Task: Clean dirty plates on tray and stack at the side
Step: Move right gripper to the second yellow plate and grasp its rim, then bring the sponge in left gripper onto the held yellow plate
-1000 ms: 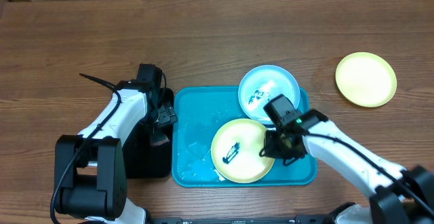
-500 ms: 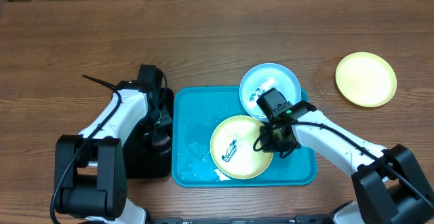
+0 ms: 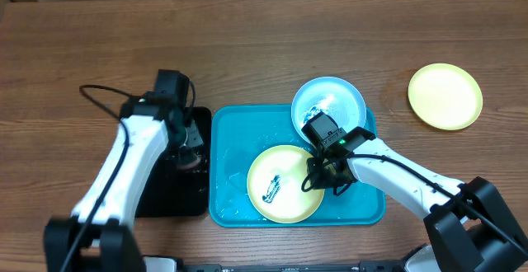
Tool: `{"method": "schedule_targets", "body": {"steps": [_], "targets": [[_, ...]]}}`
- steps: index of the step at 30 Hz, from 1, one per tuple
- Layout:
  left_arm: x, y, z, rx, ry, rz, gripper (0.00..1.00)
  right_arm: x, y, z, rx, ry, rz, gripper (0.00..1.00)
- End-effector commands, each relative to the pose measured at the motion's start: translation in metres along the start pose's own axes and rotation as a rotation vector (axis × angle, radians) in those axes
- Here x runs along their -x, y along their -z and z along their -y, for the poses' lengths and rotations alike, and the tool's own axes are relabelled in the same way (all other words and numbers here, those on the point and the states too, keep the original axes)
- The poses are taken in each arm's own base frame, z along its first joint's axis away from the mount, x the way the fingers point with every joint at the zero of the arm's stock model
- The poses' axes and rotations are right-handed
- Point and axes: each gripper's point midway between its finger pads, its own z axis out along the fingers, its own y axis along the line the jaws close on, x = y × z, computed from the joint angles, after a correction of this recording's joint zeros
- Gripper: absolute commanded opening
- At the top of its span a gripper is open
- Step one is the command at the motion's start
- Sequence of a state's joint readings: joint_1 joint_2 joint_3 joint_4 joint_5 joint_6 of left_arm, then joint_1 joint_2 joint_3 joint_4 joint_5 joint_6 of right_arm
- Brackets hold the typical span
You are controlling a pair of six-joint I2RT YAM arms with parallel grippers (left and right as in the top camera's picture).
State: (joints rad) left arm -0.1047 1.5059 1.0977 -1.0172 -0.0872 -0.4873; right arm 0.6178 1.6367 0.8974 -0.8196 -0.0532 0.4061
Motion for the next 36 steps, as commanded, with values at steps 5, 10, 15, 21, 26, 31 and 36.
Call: {"method": "schedule_targets", "body": {"steps": [5,10,15,21,26,31,36], "targets": [[-0.011,0.033,0.058,-0.354,-0.231,-0.008,0.04,0.014,0.014,-0.03,0.117,0.003,0.013,0.04],[-0.021,0.048,0.087,-0.55,-0.302,-0.042,0.04,0.007,0.021,-0.06,0.288,-0.08,-0.059,0.04],[-0.028,0.055,0.101,-0.626,-0.336,-0.056,0.04,0.012,0.019,-0.059,0.275,-0.188,-0.05,0.04],[-0.034,0.051,0.11,-0.585,-0.389,-0.045,0.04,0.012,0.0,-0.059,0.257,-0.269,-0.097,0.04],[-0.041,0.05,0.117,-0.58,-0.423,-0.05,0.04,0.006,-0.019,-0.059,0.259,-0.273,-0.182,0.04],[-0.047,0.051,0.126,-0.59,-0.462,-0.044,0.04,0.015,-0.013,-0.062,0.272,-0.274,-0.16,0.04],[-0.065,0.036,0.13,-0.582,-0.503,-0.068,0.04,0.014,-0.013,-0.061,0.269,-0.271,-0.165,0.04]]}}
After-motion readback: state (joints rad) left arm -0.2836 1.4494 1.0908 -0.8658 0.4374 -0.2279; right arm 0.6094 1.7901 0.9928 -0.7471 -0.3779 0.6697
